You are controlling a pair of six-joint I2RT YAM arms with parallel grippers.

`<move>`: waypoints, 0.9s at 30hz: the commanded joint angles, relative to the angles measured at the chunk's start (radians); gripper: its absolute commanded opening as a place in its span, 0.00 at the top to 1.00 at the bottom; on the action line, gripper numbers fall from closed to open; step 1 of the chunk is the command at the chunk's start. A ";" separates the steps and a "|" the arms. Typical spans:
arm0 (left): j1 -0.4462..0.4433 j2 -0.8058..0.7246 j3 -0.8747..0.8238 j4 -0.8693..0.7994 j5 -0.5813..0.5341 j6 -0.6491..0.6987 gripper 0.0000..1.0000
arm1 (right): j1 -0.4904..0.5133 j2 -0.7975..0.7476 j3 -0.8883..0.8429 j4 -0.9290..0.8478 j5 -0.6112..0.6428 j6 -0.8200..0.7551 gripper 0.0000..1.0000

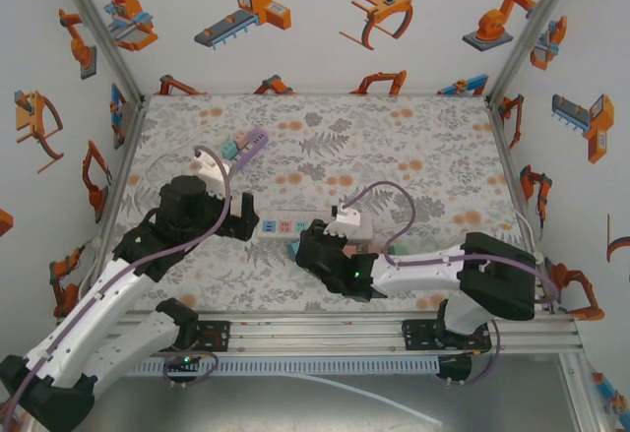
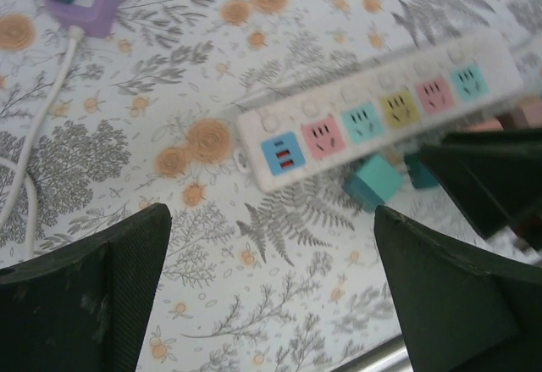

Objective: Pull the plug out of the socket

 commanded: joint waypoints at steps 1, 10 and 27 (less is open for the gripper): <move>0.079 0.116 0.035 0.141 -0.102 -0.160 0.03 | 0.003 -0.050 -0.016 0.123 0.119 -0.341 0.55; 0.293 0.628 0.335 0.342 -0.070 -0.141 0.03 | -0.080 -0.103 0.017 0.261 -0.107 -0.960 0.13; 0.308 1.512 1.344 -0.204 0.214 0.494 0.03 | -0.262 -0.295 -0.066 0.085 -0.336 -0.785 0.17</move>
